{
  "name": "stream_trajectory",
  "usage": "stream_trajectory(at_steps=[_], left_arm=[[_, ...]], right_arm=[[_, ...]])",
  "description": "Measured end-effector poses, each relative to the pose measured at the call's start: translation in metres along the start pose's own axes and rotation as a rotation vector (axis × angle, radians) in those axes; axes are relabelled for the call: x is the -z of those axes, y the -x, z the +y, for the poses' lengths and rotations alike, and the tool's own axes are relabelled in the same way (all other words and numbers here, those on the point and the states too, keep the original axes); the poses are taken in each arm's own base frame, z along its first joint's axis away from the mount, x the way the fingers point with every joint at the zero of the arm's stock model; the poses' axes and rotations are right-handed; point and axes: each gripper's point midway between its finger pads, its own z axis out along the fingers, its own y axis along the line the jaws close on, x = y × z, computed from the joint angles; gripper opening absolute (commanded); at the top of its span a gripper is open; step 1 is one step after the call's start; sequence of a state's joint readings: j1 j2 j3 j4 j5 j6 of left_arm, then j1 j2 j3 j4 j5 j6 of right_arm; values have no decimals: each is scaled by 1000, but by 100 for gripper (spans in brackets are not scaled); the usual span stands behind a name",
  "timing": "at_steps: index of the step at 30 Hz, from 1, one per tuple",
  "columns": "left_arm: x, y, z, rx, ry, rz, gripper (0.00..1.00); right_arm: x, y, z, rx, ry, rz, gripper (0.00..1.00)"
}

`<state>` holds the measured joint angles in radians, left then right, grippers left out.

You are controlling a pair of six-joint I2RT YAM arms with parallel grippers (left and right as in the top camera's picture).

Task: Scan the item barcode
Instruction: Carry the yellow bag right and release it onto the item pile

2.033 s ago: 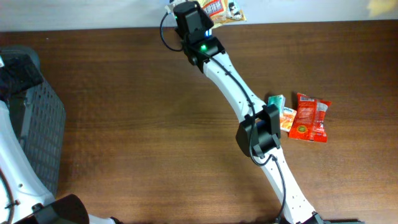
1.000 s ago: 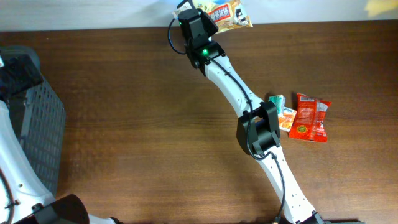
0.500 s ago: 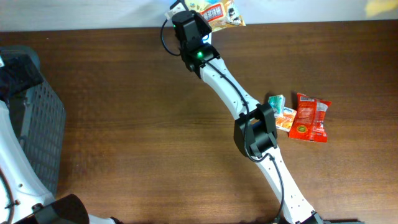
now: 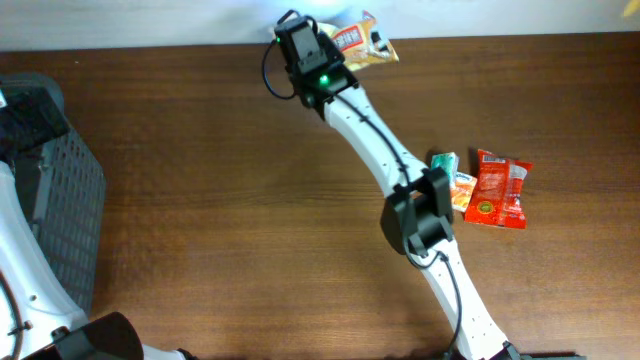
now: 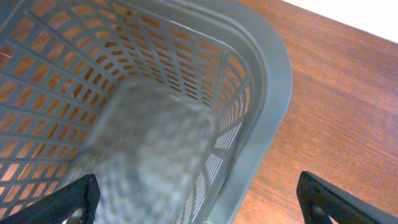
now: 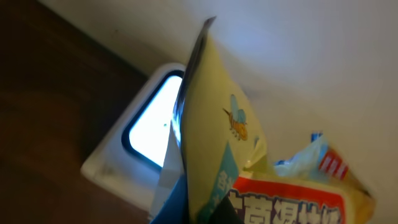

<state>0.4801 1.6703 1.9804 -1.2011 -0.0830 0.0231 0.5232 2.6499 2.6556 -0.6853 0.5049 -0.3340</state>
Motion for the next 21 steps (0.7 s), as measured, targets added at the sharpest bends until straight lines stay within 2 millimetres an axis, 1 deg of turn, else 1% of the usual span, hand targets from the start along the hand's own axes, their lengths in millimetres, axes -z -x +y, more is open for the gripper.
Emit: stream_trajectory(at_steps=[3,5,6,7,8,9,10,11,12,13,15,16,18,20,21], left_arm=[[0,0,0,0,0,0,99],[0,0,0,0,0,0,99],[0,0,0,0,0,0,99],[0,0,0,0,0,0,99],[0,0,0,0,0,0,99],[0,0,0,0,0,0,99],[0,0,0,0,0,0,99],[0,0,0,0,0,0,99],[0,0,0,0,-1,0,99],[0,0,0,0,0,0,99],[0,0,0,0,0,0,99],[0,0,0,0,0,0,99],[0,0,0,0,0,0,99],[0,0,0,0,0,0,99],[0,0,0,0,-1,0,99]], right_arm=[[57,19,-37,-97,14,0,4],[110,31,-72,-167,14,-13,4],[139,34,-90,-200,14,-16,4],[171,32,-110,-234,13,-12,4],[194,27,-123,-263,13,0,4],[223,18,-140,-293,11,19,4],[245,5,-152,-327,13,48,4],[266,-13,-170,-376,0,90,4],[277,-31,-183,-422,-17,139,4],[281,-51,-198,-470,-42,195,4],[276,-89,-218,-533,-80,317,4],[265,-114,-228,-577,-92,401,4],[238,-144,-238,-651,-85,498,4],[210,-175,-239,-698,-69,605,4],[199,-187,-238,-711,-63,643,4]])
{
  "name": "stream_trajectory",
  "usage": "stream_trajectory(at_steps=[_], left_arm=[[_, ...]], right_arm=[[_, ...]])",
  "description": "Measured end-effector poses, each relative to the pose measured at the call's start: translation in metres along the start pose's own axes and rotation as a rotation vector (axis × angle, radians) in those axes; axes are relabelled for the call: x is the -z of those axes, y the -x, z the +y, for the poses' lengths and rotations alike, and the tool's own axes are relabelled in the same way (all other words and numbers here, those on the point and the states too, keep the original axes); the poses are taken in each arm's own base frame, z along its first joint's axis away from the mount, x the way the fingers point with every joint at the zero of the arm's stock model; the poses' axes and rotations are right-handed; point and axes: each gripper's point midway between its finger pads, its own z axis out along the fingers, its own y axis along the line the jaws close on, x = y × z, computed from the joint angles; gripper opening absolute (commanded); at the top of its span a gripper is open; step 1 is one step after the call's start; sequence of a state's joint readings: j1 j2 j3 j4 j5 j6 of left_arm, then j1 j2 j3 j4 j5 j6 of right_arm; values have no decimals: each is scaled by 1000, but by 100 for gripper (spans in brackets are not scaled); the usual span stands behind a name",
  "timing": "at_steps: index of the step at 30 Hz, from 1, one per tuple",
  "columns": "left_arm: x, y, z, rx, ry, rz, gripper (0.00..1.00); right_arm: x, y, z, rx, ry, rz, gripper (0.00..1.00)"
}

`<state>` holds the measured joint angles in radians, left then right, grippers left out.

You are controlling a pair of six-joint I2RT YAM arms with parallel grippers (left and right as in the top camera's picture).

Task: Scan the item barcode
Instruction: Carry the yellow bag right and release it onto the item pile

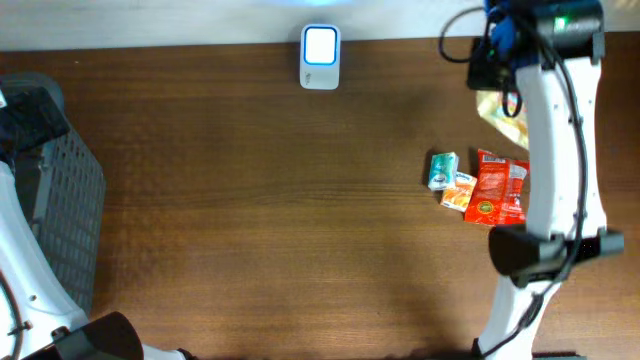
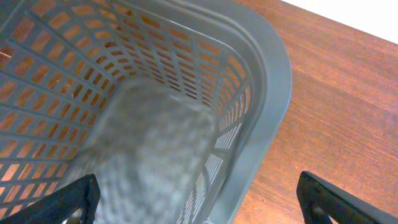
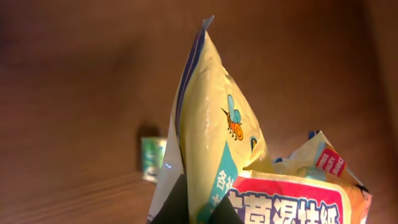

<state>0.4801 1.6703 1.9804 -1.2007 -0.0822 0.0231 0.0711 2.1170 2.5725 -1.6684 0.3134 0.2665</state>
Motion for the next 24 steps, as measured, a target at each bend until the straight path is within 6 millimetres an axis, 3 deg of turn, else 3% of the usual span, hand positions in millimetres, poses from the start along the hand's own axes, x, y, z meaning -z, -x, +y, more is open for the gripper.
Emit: stream_trajectory(at_steps=[3,8,11,12,14,20,24], left_arm=[[0,0,0,0,0,0,99],[0,0,0,0,0,0,99],[0,0,0,0,0,0,99],[0,0,0,0,0,0,99],[0,0,0,0,0,0,99],[0,0,0,0,0,0,99],[0,0,0,0,0,0,99]], right_arm=[[-59,-7,-2,-13,-10,107,4],[-145,-30,20,48,3,184,11],[-174,-50,27,62,6,221,29],[-181,-58,27,78,2,239,42],[-187,-67,27,81,-2,263,49],[-185,-70,28,100,6,275,58],[-153,-57,38,110,106,263,61]])
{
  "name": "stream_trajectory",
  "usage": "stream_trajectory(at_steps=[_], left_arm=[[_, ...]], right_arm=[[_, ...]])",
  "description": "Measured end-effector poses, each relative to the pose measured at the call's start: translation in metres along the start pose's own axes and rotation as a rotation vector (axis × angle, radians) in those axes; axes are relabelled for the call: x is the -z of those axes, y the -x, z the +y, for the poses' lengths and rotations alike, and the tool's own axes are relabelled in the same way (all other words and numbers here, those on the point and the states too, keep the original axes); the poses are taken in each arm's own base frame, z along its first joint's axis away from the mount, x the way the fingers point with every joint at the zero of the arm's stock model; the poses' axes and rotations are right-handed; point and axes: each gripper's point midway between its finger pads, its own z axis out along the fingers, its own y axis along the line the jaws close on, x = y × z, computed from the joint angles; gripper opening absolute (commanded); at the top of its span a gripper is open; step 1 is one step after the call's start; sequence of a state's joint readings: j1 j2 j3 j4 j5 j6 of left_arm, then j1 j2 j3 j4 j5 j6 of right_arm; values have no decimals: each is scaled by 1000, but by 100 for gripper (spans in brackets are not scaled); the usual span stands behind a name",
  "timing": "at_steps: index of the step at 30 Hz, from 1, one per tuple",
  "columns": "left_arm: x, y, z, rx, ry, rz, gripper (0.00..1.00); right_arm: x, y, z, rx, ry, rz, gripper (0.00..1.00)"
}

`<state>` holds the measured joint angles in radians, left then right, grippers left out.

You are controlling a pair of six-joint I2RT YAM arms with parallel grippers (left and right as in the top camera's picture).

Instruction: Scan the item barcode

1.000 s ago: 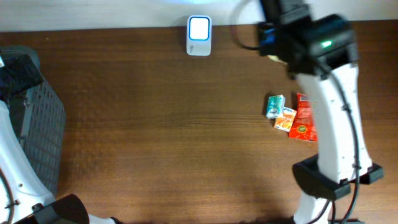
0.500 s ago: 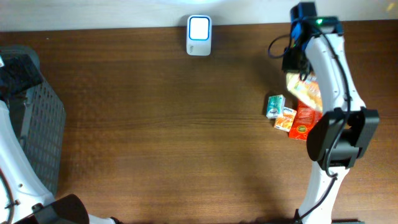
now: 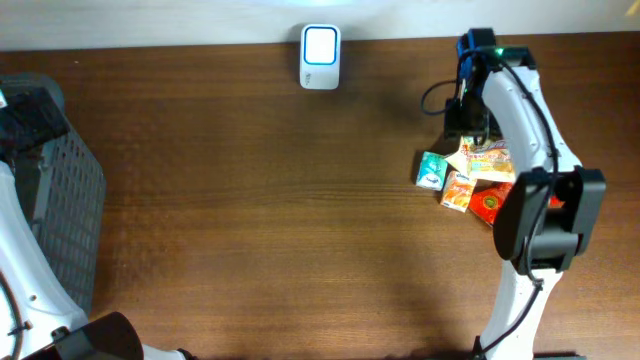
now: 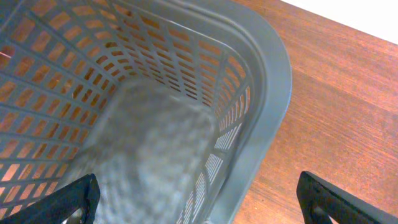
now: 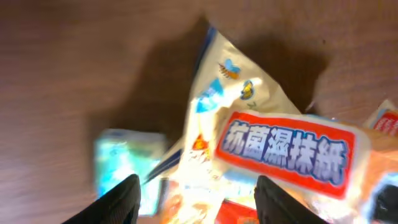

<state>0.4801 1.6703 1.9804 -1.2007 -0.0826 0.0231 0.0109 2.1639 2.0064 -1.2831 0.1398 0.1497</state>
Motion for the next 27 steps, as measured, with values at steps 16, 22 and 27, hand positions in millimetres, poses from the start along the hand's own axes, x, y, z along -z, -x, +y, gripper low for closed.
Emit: stream_trajectory(at_steps=[16,22,27], left_arm=[[0,0,0,0,0,0,99],[0,0,0,0,0,0,99],[0,0,0,0,0,0,99]], right_arm=[[248,-71,37,180,373,-334,99],[310,-124,17,187,395,-474,99],[327,-137,11,187,401,-533,99]])
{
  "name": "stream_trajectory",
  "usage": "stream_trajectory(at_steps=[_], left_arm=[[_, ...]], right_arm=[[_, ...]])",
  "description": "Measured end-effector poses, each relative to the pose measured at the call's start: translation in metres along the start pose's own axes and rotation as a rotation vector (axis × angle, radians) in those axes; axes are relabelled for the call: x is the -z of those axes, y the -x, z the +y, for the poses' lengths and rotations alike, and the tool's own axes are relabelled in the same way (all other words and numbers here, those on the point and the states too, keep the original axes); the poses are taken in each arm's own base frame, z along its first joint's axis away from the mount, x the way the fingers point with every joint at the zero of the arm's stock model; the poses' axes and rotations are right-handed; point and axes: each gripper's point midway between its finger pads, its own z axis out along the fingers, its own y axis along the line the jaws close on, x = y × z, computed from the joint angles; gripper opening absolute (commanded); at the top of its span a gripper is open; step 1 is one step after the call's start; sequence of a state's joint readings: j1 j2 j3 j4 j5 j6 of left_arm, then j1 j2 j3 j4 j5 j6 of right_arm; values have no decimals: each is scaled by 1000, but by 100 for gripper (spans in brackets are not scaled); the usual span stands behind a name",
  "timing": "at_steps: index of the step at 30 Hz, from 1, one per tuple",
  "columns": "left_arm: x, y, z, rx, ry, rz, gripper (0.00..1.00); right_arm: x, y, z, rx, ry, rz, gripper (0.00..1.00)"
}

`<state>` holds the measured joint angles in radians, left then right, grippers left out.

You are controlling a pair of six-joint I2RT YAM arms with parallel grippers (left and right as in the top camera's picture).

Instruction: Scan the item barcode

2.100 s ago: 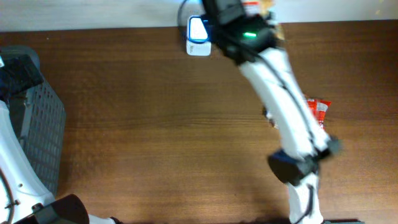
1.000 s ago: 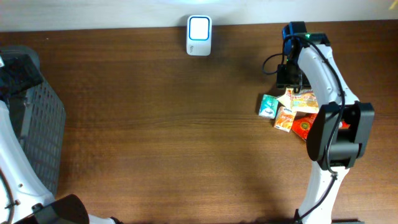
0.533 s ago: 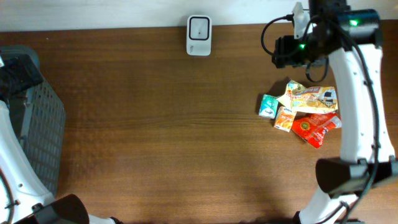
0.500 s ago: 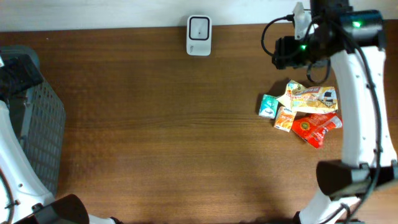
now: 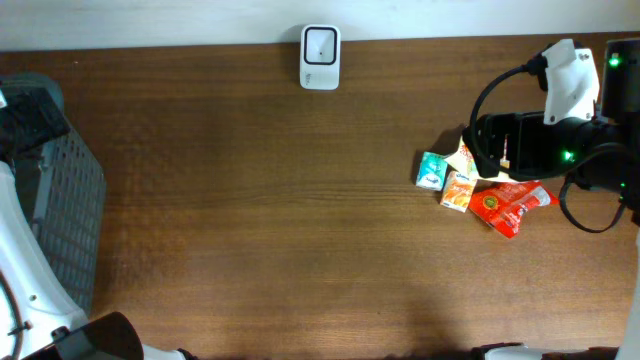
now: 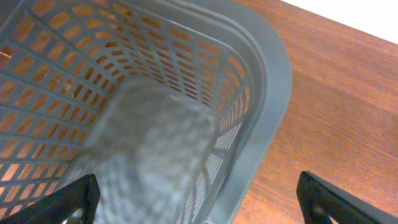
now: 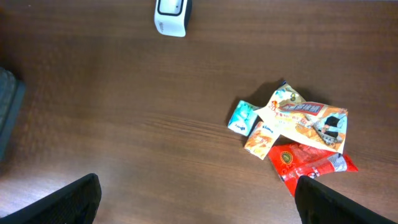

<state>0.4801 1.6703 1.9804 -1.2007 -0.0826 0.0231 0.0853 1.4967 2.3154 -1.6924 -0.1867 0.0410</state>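
Note:
The yellow snack pack [image 7: 305,115] with a red label lies flat on top of a small pile at the table's right [image 5: 470,165]. The white scanner [image 5: 320,45] stands at the far edge, its window facing up [image 7: 173,11]. My right gripper [image 7: 199,208] hangs high above the table, open and empty, with the pile ahead and to the right of it. My left gripper [image 6: 199,208] is open and empty over the grey basket [image 6: 273,81].
In the pile with the yellow pack are a red pouch [image 7: 311,163], a small teal pack [image 7: 242,117] and a small orange pack [image 7: 258,138]. The grey basket [image 5: 60,210] sits at the table's left edge, under the left arm.
My right gripper was low over the pile with the yellow pack just under its open fingers. Now it is high above the table and the pack lies on the pile. The left arm has not moved.
My right gripper held the yellow pack in front of the scanner at the far edge. Then it held the pack above the table's right side, near the pile. Then it was open with the pack on the pile. Now it is raised and empty.

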Motion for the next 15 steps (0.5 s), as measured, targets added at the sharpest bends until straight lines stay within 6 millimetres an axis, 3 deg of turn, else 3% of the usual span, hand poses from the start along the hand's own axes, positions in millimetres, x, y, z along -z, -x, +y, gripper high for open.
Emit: stream_trajectory(at_steps=[12,15], left_arm=[[0,0,0,0,0,0,99],[0,0,0,0,0,0,99]], right_arm=[[-16,4,-4,-6,-6,34,99],[-16,28,-8,10,-34,-62,99]])
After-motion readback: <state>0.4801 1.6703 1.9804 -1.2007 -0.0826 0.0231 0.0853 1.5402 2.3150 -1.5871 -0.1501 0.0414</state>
